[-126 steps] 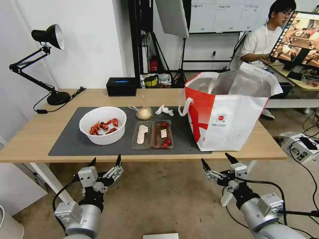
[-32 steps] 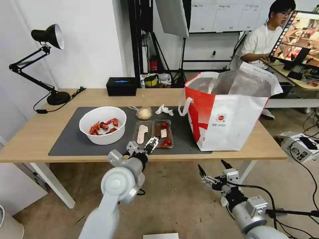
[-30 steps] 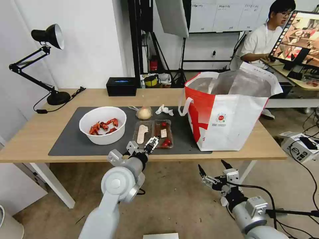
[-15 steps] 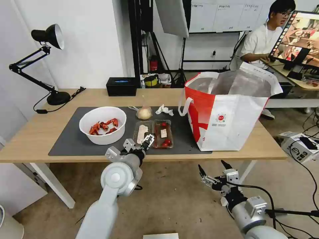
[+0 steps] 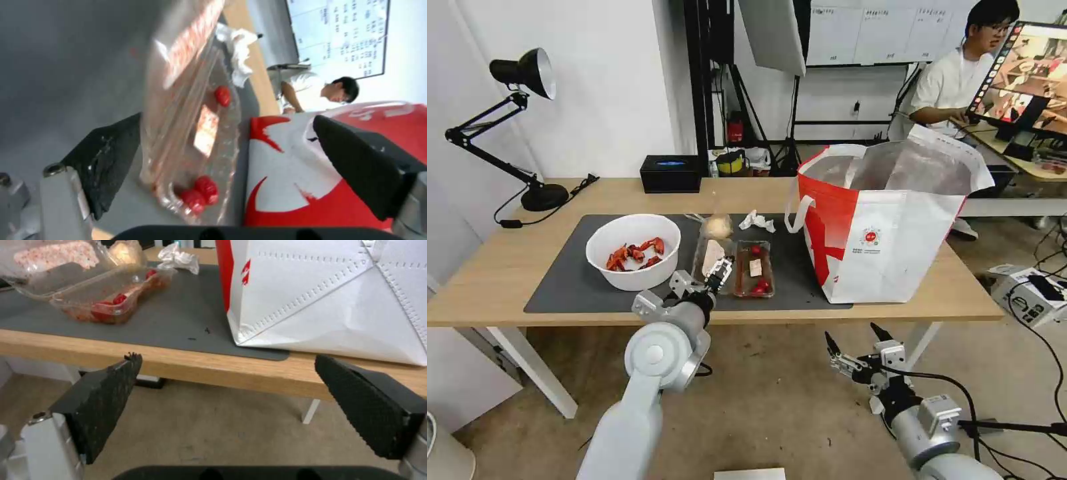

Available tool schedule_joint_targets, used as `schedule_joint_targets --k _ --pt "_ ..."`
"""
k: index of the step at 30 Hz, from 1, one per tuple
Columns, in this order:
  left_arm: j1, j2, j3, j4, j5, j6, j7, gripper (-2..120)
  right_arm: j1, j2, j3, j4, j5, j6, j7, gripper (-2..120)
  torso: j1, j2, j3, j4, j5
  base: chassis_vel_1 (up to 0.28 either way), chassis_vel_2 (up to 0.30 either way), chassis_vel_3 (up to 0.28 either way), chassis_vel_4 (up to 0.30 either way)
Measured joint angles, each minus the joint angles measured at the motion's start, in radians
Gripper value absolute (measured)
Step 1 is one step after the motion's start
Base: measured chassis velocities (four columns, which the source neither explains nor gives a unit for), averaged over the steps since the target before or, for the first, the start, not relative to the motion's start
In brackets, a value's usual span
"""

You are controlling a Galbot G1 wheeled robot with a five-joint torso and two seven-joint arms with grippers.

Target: Pick up the trash from the table and place it into the takeout bag.

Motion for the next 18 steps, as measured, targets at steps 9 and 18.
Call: schedule_joint_targets --k 9,18 --pt "-0.022 0.010 -0.015 -0.017 -0.022 -0.015 0.034 100 -0.005 -0.015 0.001 0.003 0.000 0.008 -0.001 100 0.000 0.000 0.000 0.0000 0.0000 0.000 0.000 0.000 0.000" --pt "-0.029 0.004 -0.002 -0.019 -0.023 -0.015 0.055 100 -0.008 -0.025 0.004 0.007 0.002 0.008 -0.001 100 0.000 0.000 0.000 0.0000 0.0000 0.000 0.000 0.000 0.000"
